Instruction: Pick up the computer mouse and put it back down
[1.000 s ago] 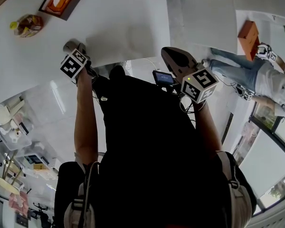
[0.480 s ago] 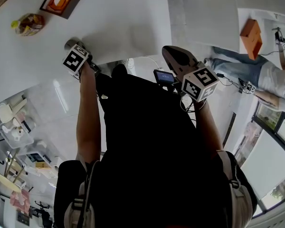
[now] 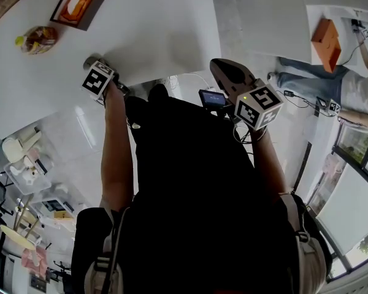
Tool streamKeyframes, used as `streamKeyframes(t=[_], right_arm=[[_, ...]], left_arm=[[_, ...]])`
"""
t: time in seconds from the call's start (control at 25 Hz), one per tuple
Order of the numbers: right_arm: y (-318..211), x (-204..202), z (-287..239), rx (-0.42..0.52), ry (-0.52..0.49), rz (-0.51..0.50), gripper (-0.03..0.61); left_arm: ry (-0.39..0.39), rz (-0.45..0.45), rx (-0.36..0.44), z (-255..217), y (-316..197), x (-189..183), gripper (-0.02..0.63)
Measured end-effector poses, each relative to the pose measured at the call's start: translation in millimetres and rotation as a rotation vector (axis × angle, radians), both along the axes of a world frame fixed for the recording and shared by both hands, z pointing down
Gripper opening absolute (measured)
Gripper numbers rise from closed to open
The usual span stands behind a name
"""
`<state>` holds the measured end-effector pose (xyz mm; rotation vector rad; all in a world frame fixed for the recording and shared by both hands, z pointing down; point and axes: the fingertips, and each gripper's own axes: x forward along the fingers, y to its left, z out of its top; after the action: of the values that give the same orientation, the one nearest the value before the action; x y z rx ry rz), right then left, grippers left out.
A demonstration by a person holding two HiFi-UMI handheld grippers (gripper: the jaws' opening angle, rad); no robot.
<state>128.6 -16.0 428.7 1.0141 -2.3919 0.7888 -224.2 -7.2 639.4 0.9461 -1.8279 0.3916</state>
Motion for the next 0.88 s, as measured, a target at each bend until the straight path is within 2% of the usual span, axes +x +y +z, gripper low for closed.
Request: streamKeyframes(t=[0.12,0.24,0.88], right_arm=[[1.5,4.1,1.9,-0.003,0.002,0.011,0.017],[0.9,6.5,1.0,0.001,-0.001,0.017,0.017],[0.1,15.2,-2.5,0.006,-0.018,0.046,0.017]], left_arm=[[-0.022,0.034,0.008,-0.1,-3.2,-0.1,0.301],[-0.011,0.057,0.011,-0.7,-6.5,0.0,0.299],[0.033,0.083,0.006,-2.6,-6.8,0.4,0.296]])
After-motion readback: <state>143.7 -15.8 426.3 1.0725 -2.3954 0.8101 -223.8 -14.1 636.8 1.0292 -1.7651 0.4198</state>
